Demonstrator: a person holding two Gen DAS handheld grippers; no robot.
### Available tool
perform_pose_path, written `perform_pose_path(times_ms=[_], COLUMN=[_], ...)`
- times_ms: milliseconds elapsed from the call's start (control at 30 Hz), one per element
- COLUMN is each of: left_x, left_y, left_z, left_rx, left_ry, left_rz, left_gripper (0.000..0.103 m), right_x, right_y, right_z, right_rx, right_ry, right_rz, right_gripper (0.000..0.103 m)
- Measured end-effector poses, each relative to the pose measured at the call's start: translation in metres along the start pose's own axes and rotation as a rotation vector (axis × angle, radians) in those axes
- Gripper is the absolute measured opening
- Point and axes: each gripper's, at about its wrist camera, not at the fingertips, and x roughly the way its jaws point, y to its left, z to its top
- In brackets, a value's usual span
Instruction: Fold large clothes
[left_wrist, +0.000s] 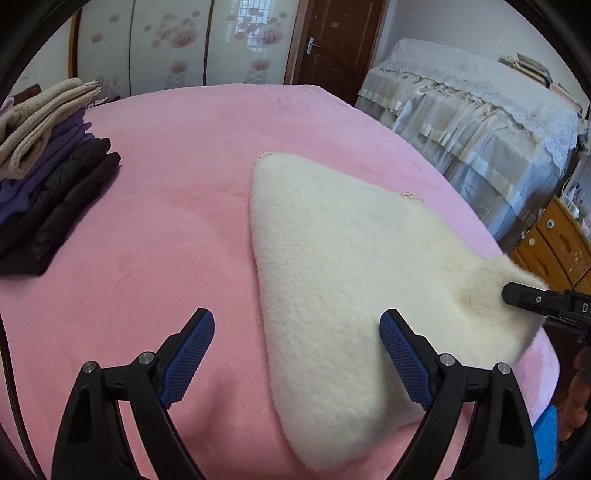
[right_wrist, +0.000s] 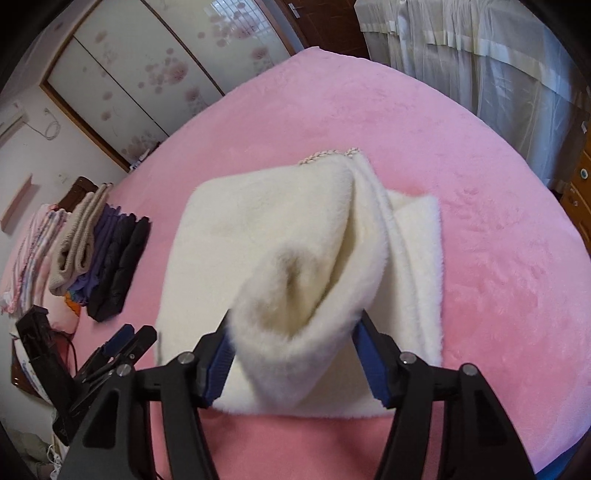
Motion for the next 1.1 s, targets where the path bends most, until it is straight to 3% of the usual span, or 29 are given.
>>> perform_pose_path(times_ms=[33,100,300,400,533,633,767,933,1100], left_x=[0.003,0.008,0.022,0.03,0.041,0.042,0.029,0.008,0.036], left_y=[-0.003,-0.01,-0.021,-0.03,-0.033,-0.03,-0.034,-0.036,-0.018], left_z=[0.001,0.001,-0.015,-0.029,-0.041,-0.037,-0.022,0.012,0.056], left_rx=[0.007,0.008,0.008,0.039,0.054,0.031,0.089,0.143,0.092], left_ry=[0.0,0.003,0.052,0.065,0.05,0.062,0.085,0.035,0.037], left_rz=[-0.004,-0.01,-0.078,-0.07,-0.047,-0.044,-0.062,-0.113,-0.074], left_gripper=[0.09,0.09,0.091,0.091,0.091,0.091,0.091,0.091,0.091], right_x=[0.0,-0.012,-0.018,0.005,0.017,0.013,-0.006,-0.028,0.006], right_y=[-0.001,-0.007,-0.036,-0.064,-0.068,-0.056,-0.047,-0.052,-0.05], right_z=[0.0,-0.005,-0.048,-0.077,-0.095,-0.088,-0.068,-0.029,0.032], right_rx=[-0.018,-0.044,-0.031,0.068,0.082,0.032,-0.018,-0.007,-0.052], right_ry=[-0.005,-0.046,-0.092,-0.072,-0.134,-0.117,-0.096,-0.143,-0.129], right_rz=[-0.007,-0.023,-0.054,-0.051,-0.077,-0.111,-0.15,-0.08,-0.076], right_gripper=[0.021,0.018,0.017,0.017,0.017,0.019,0.043,0.047,0.048])
